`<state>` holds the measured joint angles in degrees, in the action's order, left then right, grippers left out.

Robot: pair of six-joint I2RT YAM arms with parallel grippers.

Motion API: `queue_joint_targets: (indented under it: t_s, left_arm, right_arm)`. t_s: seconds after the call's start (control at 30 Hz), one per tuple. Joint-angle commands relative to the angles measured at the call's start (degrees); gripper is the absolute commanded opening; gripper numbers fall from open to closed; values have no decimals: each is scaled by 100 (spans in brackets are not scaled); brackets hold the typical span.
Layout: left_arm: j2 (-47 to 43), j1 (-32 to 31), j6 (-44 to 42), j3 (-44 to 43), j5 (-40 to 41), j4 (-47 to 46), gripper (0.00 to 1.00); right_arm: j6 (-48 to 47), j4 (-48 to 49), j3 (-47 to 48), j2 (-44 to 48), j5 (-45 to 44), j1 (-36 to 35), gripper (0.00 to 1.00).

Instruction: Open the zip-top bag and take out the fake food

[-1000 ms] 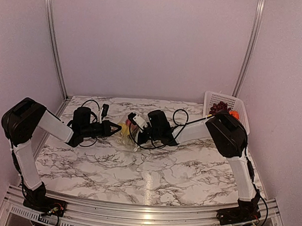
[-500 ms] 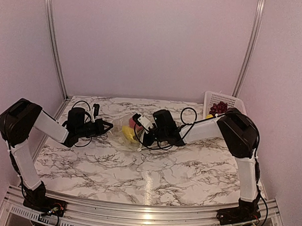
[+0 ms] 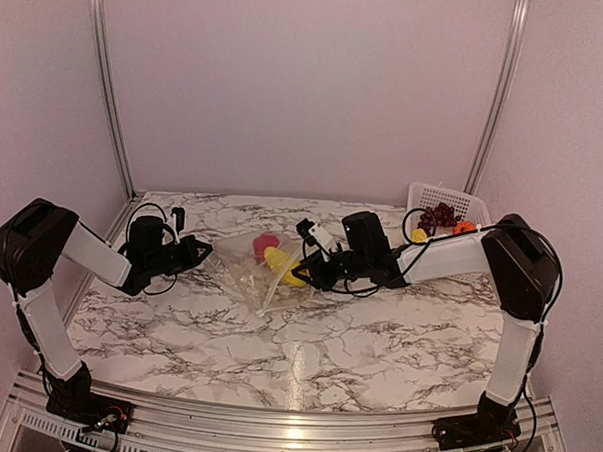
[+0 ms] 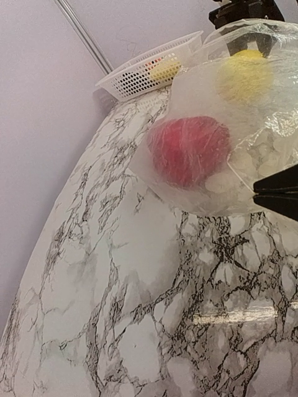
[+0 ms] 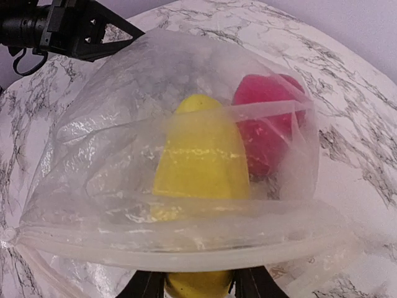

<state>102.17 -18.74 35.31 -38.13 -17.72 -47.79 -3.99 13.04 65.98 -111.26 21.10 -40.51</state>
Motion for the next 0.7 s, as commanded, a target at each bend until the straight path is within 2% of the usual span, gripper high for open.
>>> queue_joint_targets:
  t_s: [0.0,0.33,0.67]
  left_arm:
    - [-109,45,-3,85,136,68,0]
    - [-1,90,24,38,-17,13,0]
    - [80,107,61,-23,-82,-37,0]
  right_arm:
    - [180,-197,-245,395,356,172,22]
    - [12,-767,-900,1438,438,814,22]
    - [-26,-961,-949,2176,242,1894,22]
